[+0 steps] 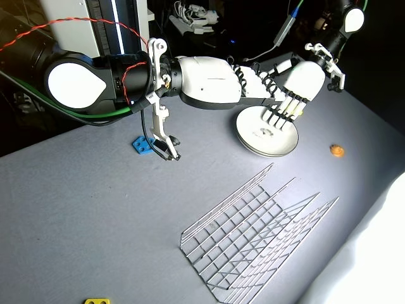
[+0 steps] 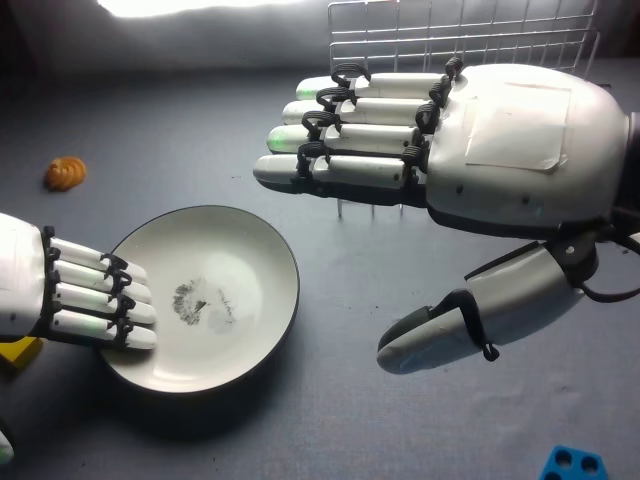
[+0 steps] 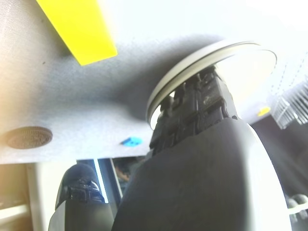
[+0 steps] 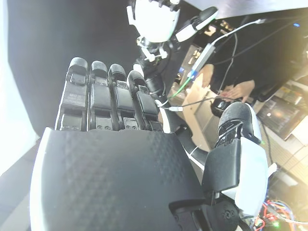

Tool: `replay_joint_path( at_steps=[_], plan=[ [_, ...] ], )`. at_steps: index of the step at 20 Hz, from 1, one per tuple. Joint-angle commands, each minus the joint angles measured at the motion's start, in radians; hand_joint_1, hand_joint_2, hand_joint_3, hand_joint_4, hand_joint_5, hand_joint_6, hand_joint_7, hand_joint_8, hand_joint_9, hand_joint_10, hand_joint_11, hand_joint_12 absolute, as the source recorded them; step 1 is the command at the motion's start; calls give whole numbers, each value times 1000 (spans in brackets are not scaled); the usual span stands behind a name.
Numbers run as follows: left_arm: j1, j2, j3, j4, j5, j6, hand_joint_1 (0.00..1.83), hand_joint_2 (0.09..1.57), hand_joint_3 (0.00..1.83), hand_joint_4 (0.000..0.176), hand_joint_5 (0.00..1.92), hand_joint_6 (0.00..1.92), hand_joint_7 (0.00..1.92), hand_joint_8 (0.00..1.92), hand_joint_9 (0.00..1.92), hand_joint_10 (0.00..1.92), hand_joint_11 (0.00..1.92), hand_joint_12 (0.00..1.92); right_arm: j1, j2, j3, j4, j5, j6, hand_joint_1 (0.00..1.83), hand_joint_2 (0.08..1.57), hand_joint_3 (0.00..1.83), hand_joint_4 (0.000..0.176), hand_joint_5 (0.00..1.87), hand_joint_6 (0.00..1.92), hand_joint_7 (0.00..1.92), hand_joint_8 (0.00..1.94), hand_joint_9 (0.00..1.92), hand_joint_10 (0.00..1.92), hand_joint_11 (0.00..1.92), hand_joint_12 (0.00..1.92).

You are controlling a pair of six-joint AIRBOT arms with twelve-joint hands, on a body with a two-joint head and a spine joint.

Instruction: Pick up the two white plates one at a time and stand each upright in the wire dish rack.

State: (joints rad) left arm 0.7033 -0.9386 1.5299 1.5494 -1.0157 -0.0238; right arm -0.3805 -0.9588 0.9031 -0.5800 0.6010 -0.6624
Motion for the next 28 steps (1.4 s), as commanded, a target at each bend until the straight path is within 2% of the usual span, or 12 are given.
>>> replay_joint_path(
  at_steps=[1, 5, 10, 12, 13, 15, 16, 20, 22, 24, 26, 28],
  plan=[
    [3, -4, -11, -45, -26, 4, 0, 994, 1, 0, 0, 0, 0, 0, 0, 0, 0, 0, 2, 1, -6, 58, 114, -16, 76, 954, 0, 0, 0, 0, 0, 0, 0, 0, 11, 5],
    [9, -13, -39, -109, -31, 10, 0, 1000, 3, 0, 0, 0, 0, 0, 0, 0, 0, 0, 1, -3, -6, 102, 109, -52, 96, 933, 0, 0, 0, 0, 5, 2, 0, 0, 1, 0],
    [7, -42, -83, -112, -36, 20, 0, 1001, 3, 0, 0, 0, 0, 0, 0, 0, 0, 0, 3, -2, -5, 90, 110, -53, 80, 949, 1, 0, 0, 0, 0, 0, 0, 0, 0, 0],
    [-2, -52, -86, -114, -31, 20, 0, 999, 2, 0, 0, 0, 0, 0, 0, 0, 0, 0, 4, -2, -5, 71, 109, -74, 137, 967, 8, 0, 0, 0, 0, 0, 0, 0, 0, 0],
    [-6, -58, -85, -118, -30, 20, 0, 1002, 3, 0, 0, 0, 0, 0, 0, 0, 0, 0, 4, -2, -5, 71, 105, -85, 791, 976, 3, 0, 0, 0, 0, 0, 0, 0, 38, 20],
    [-18, -75, -79, -120, -29, 20, 0, 994, 0, 0, 0, 0, 0, 0, 0, 0, 0, 0, 4, -2, -5, 71, 96, -98, 1155, 939, 0, 0, 10, 4, 0, 0, 0, 0, 55, 38],
    [-22, -81, -76, -120, -28, 20, 0, 997, 1, 0, 0, 0, 0, 0, 0, 0, 0, 0, 3, -3, -5, 71, 93, -105, 1202, 956, 0, 0, 1, 0, 0, 0, 0, 0, 38, 35],
    [-37, -96, -73, -120, -22, 20, 0, 998, 1, 0, 0, 0, 0, 0, 0, 0, 0, 0, 2, -10, -5, 71, 73, -127, 1288, 972, 1, 0, 0, 0, 0, 0, 0, 0, 24, 43],
    [-41, -102, -73, -120, -21, 20, 0, 994, 0, 0, 0, 0, 0, 0, 0, 0, 0, 0, 2, -18, -5, 71, 39, -145, 1253, 978, 0, 0, 0, 0, 0, 0, 0, 0, 0, 182],
    [-43, -107, -74, -120, -19, 20, 0, 991, 0, 0, 0, 0, 0, 0, 0, 0, 0, 0, 2, -30, -5, 74, 10, -165, 1210, 996, 4, 0, 0, 0, 0, 0, 0, 0, 0, 144],
    [-44, -112, -75, -119, -14, 20, 0, 998, 1, 0, 0, 0, 0, 0, 0, 0, 0, 0, -1, -50, -5, 117, -11, -220, 1215, 977, 0, 0, 0, 0, 0, 0, 0, 0, 0, 229],
    [-46, -115, -77, -119, -12, 20, 0, 1000, 2, 0, 0, 0, 0, 0, 0, 0, 0, 0, -1, -93, 6, 170, -73, -326, 1208, 982, 1, 0, 0, 0, 0, 0, 0, 0, 0, 296]
  ],
)
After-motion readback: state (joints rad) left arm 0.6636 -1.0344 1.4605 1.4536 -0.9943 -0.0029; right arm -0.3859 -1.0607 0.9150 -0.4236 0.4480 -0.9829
